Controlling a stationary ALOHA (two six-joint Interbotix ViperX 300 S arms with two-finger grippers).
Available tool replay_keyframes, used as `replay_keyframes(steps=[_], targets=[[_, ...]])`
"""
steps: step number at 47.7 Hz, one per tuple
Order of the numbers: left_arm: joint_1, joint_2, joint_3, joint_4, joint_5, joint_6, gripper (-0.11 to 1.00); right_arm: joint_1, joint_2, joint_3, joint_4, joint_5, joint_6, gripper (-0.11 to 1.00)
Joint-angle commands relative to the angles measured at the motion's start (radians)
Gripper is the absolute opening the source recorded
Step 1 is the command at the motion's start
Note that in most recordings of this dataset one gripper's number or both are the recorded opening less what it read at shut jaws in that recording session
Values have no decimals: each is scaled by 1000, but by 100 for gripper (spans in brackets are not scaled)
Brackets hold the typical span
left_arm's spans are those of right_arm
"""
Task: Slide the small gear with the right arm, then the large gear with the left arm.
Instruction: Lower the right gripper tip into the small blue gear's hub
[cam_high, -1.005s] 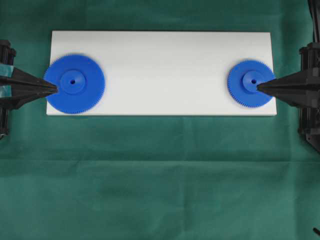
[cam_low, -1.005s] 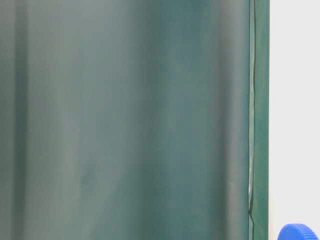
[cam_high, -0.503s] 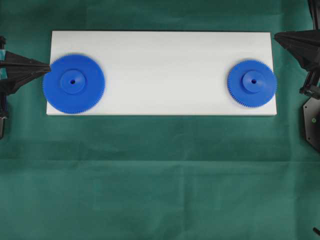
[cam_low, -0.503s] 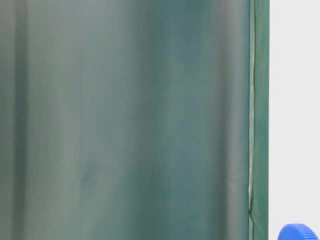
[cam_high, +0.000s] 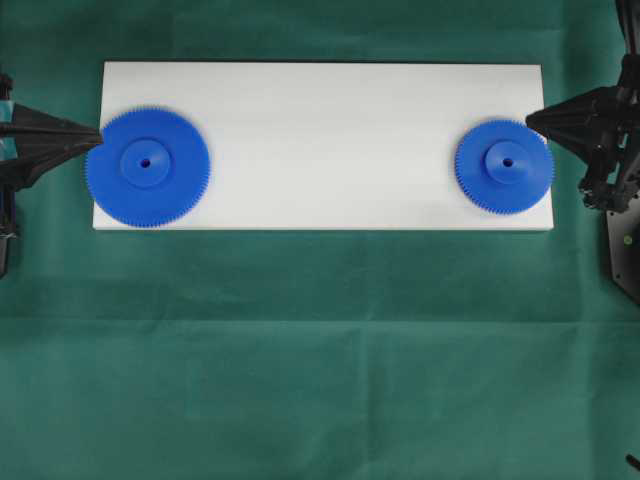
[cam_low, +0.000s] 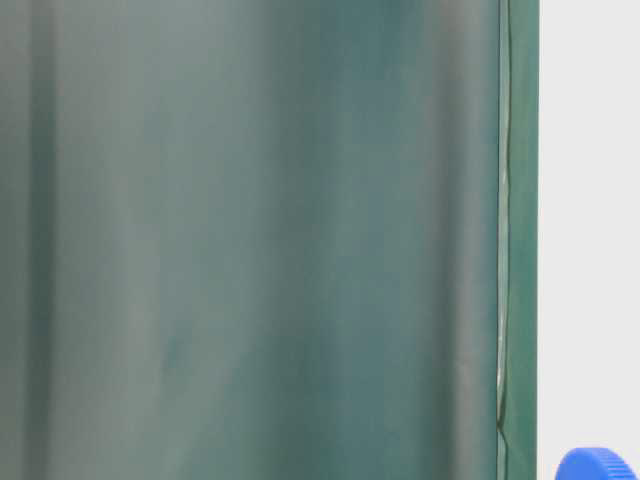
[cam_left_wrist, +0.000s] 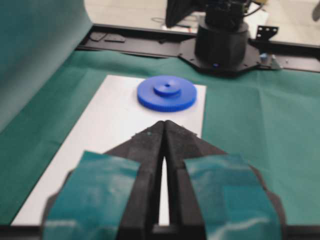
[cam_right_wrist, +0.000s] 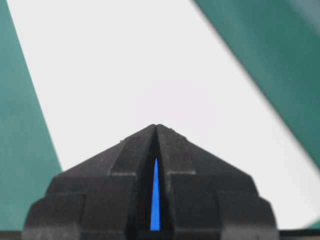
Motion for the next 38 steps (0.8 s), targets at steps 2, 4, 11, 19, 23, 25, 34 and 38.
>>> replay_keyframes(steps=[2,4,11,19,23,25,34,38], targets=[[6,9,-11,0,-6,2,0,-2,18,-20,-2,57,29,50],[9,9,-11,-2,-5,2,0,-2,21,-17,-2,71,34,50],[11,9,-11,-2,-5,2,0,-3,41,-11,-2,86,38,50],[12,12,-9,-2,-5,2,0,-2,72,-11,-2,78,38,50],[12,12,-9,-2,-5,2,0,-2,97,-5,-2,60,40,50],[11,12,-8,-2,-5,2,0,-2,112,2,-2,46,40,50],[12,9,-2,-2,-6,2,0,-2,216,29,-2,-18,49,50],[12,12,0,-2,-6,0,0,-2,272,32,-2,-41,67,50]])
